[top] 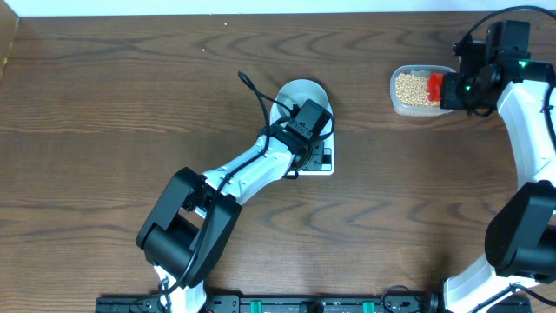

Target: Scoop item into bowl and weigh 50g on scale

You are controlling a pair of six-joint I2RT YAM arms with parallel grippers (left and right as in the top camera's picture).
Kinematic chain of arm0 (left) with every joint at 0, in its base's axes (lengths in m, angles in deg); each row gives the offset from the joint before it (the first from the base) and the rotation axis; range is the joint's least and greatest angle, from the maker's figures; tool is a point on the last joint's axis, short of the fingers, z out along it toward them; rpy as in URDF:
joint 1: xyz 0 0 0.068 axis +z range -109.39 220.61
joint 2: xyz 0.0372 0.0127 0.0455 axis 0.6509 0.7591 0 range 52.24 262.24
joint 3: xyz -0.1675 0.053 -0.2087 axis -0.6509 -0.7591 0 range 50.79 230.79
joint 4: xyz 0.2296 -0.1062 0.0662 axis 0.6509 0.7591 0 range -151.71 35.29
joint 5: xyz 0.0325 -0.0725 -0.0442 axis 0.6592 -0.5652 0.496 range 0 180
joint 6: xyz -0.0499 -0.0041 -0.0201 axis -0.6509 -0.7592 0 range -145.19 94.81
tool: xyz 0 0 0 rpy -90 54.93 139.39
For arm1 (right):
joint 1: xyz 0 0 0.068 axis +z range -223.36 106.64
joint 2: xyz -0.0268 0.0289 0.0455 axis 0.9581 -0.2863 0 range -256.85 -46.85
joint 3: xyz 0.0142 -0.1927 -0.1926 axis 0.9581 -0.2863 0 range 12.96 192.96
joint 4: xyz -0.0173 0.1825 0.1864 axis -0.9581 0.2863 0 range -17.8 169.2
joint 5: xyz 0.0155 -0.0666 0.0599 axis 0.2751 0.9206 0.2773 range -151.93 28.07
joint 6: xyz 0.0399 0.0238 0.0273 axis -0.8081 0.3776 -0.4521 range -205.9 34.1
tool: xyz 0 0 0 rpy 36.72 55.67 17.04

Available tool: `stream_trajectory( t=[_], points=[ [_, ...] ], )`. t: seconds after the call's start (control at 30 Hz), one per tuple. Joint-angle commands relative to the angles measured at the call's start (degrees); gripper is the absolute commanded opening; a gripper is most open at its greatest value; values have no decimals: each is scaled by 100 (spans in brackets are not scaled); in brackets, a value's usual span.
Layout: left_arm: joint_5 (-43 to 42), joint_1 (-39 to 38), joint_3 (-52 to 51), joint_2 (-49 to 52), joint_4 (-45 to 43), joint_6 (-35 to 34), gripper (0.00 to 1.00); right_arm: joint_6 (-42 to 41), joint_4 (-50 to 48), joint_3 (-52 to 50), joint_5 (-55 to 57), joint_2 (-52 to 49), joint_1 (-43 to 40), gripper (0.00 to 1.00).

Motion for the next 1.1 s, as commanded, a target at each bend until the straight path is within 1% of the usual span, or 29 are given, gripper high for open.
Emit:
stream_trajectory(
  t=[0.0,0.37,0.67,1.07],
  points=[
    [70,-48,-92,127,-13,57,7,39,-15,94,9,101,-44,1],
    [76,-118,-98,227,4,72,7,37,-15,94,7,101,-44,1],
    [74,-46,-98,269,11,-57,7,37,-13,94,7,101,-44,1],
    [-358,232,-98,398,48,-142,7,37,-13,94,4,101,-44,1]
  ],
)
